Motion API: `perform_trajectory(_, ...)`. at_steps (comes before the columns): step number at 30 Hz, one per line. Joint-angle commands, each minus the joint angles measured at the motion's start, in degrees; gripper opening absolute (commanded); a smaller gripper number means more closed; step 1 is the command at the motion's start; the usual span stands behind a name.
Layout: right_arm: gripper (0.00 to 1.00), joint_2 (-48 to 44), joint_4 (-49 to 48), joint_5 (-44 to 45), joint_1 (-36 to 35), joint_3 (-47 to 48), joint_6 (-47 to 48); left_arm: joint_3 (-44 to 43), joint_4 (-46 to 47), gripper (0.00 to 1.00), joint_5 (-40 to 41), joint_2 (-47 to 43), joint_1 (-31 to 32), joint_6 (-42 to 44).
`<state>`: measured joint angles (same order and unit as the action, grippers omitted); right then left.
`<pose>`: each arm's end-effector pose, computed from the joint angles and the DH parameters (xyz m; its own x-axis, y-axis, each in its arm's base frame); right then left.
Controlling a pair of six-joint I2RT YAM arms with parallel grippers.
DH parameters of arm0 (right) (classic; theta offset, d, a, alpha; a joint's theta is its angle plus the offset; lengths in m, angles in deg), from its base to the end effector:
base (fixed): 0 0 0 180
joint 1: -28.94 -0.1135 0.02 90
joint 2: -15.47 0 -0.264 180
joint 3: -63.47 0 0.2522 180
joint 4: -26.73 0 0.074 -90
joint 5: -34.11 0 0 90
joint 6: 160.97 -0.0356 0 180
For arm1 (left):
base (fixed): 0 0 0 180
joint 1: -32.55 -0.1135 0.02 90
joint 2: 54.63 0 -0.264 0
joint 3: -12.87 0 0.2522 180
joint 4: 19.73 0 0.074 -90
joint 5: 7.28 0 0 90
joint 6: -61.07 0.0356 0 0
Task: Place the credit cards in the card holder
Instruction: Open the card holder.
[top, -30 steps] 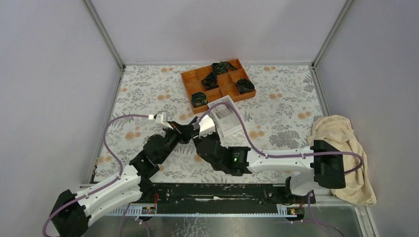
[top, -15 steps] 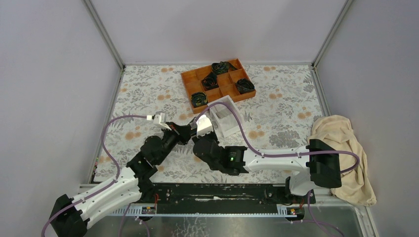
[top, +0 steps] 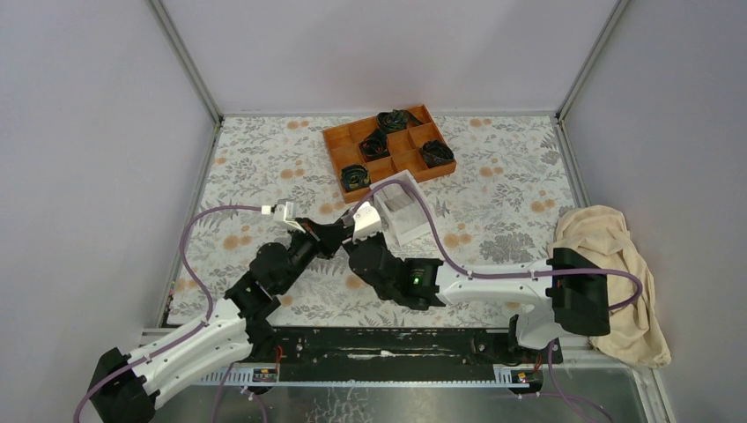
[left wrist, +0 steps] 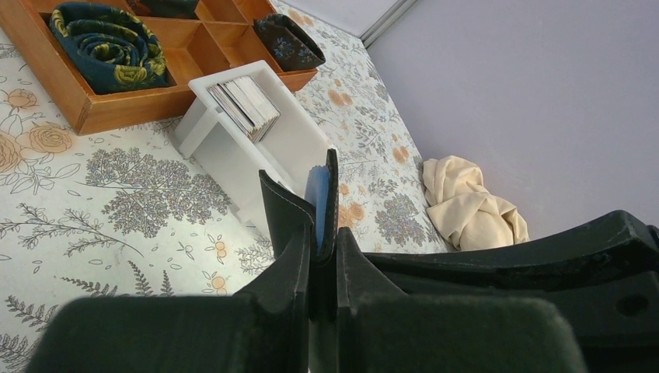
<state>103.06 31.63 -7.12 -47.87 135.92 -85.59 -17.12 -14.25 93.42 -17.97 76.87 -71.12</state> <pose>0.1045 0.3287 0.2780 -0.1969 -0.1112 -0.9741 -0.4452 0.8954 -0.0122 0.1246 -0.1124 0.2396 -0.3829 -0.5485 -0.7434 0.4003 0.6267 -0.6686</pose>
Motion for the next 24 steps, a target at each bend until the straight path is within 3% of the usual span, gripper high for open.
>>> perform_trajectory(1,0.13,-2.1,-0.5,-0.4,2.8,-1.4,0.5,-0.7,4.3,0.0,-2.3,-1.3,0.3,-0.1)
perform_trajectory(6,0.0,-2.7,1.9,-0.1,3.9,-1.2,-0.2,-0.6,4.2,0.0,-2.0,-1.3,0.3,0.1)
perform_trajectory(16,0.0,-6.3,2.5,-2.2,6.8,-2.6,0.0,-0.6,2.5,0.0,-1.1,-1.9,0.3,1.1)
perform_trajectory(24,0.0,-12.3,2.2,-6.3,13.1,-7.3,-1.6,-0.4,0.8,0.0,0.1,-2.9,0.3,2.4)
